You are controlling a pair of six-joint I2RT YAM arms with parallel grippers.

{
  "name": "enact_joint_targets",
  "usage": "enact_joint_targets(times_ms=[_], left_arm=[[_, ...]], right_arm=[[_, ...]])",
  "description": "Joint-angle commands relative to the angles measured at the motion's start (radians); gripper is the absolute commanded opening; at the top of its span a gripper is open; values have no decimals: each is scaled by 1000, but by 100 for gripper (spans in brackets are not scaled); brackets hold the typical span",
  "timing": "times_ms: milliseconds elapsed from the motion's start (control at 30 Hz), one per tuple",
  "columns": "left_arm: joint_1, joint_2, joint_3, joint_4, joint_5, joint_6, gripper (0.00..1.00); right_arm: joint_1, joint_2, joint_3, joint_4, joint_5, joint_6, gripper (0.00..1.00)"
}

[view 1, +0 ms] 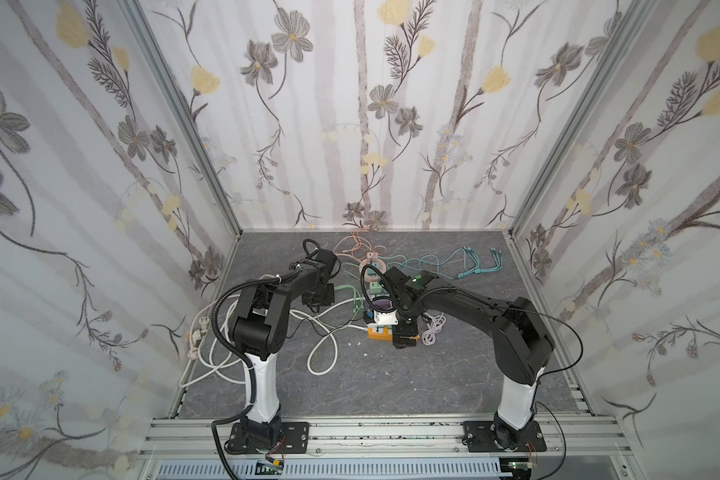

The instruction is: Insert the plug

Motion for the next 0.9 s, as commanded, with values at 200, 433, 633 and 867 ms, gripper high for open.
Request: enact_joint_targets(times_ms=[200, 433, 633, 867], left_arm=[[7, -204, -50, 16, -206, -29, 0], [61, -493, -143, 112, -505, -59, 0], [228, -480, -116, 130, -530, -119, 0], [293, -445, -88, 124, -440, -146, 11]], right_arm=[[7, -45, -7, -4, -78, -44, 99], [6, -51, -16, 15, -102, -56, 99], [31, -16, -20, 3, -61, -80, 99], [70, 18, -55, 26, -15, -78, 99]])
